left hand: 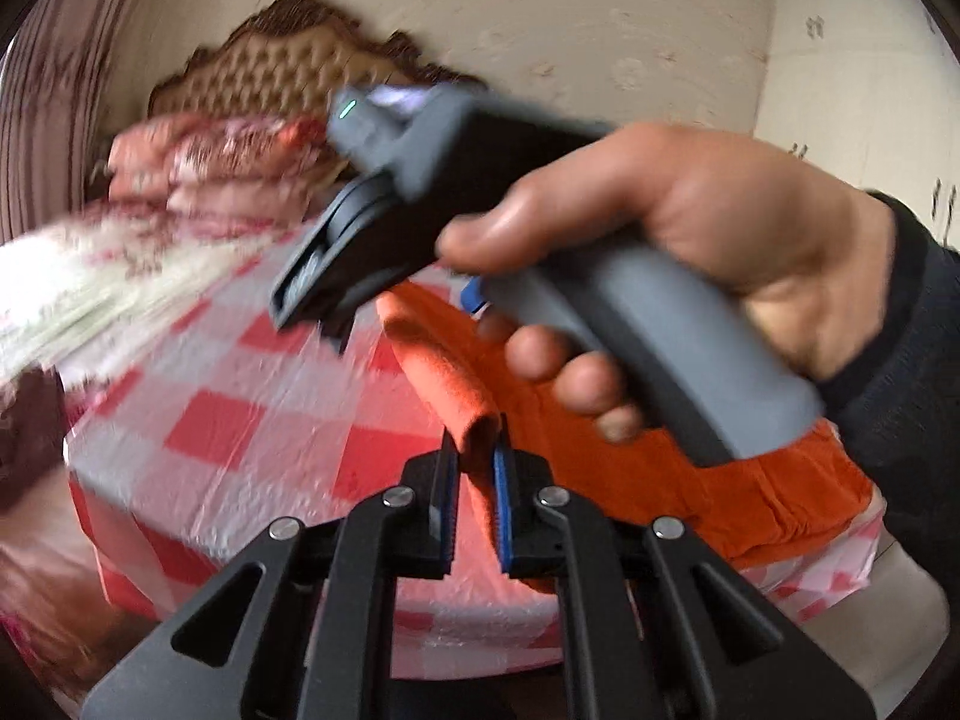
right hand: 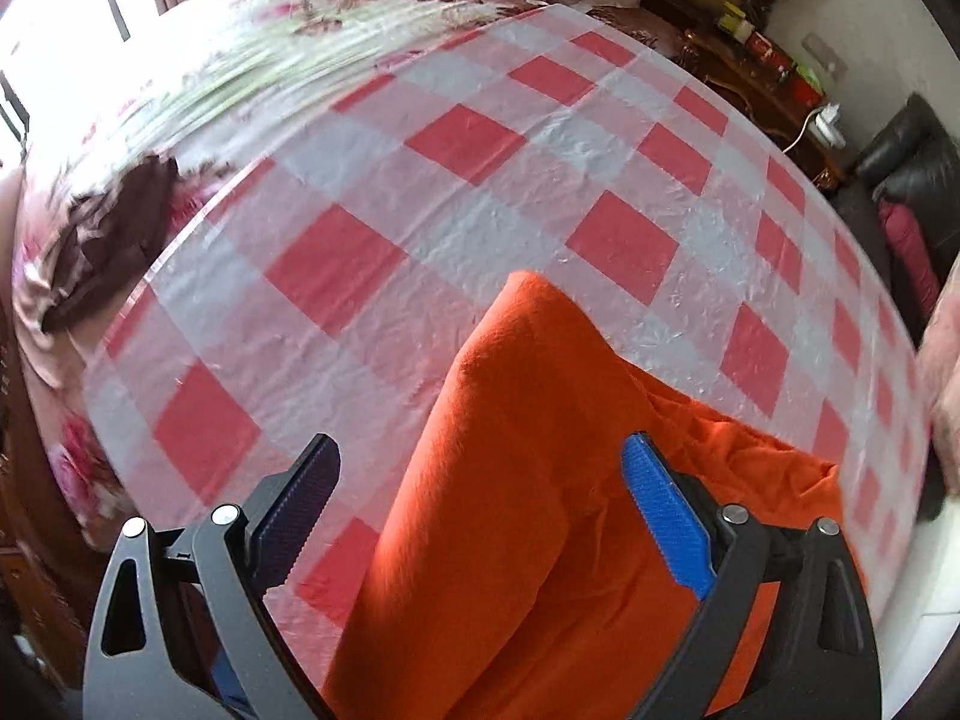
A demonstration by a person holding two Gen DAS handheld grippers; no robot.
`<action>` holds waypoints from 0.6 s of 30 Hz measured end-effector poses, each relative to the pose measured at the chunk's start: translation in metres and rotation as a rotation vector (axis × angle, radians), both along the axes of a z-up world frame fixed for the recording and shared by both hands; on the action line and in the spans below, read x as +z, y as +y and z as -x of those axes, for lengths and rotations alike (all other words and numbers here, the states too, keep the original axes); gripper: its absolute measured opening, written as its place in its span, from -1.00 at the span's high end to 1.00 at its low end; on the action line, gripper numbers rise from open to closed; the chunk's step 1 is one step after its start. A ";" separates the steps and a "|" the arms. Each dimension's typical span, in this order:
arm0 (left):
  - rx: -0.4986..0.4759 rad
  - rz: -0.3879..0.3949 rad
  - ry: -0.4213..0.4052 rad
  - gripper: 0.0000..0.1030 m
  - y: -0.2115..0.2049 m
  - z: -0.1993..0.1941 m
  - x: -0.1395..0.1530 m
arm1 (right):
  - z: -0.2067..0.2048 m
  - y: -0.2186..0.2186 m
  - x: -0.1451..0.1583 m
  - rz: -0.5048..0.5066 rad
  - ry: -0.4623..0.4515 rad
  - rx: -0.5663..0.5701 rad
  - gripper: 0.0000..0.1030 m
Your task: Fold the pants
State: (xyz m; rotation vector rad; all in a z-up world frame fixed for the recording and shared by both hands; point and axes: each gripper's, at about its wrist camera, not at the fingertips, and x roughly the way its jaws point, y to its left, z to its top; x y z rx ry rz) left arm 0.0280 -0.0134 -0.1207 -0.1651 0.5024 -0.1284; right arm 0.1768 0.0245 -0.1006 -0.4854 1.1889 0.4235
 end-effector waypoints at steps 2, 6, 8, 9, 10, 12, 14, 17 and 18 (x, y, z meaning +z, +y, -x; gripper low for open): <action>-0.013 -0.019 -0.023 0.82 -0.006 0.000 0.005 | -0.001 -0.004 -0.004 -0.002 0.014 0.003 -0.07; 0.001 0.002 -0.035 0.86 0.009 0.010 0.007 | -0.014 -0.024 0.001 -0.172 0.038 -0.078 0.70; 0.029 0.016 -0.036 0.88 0.024 0.015 0.011 | -0.015 -0.020 0.011 -0.226 0.016 -0.097 0.71; 0.052 0.021 -0.039 0.88 0.034 0.016 0.016 | -0.015 -0.015 0.020 -0.279 0.010 -0.095 0.72; 0.075 0.015 -0.048 0.89 0.043 0.018 0.023 | -0.016 -0.011 0.026 -0.321 0.015 -0.093 0.78; 0.101 -0.008 -0.062 0.90 0.055 0.022 0.037 | -0.020 -0.006 0.039 -0.418 0.041 -0.080 0.83; 0.106 -0.067 -0.083 0.90 0.053 0.023 0.057 | -0.023 -0.012 0.058 -0.505 0.051 -0.065 0.85; 0.047 -0.154 -0.129 0.90 0.025 0.023 0.082 | -0.027 -0.050 0.084 -0.608 0.052 -0.073 0.86; 0.004 -0.196 -0.158 0.90 0.002 0.023 0.091 | -0.028 -0.066 0.092 -0.634 0.049 -0.083 0.86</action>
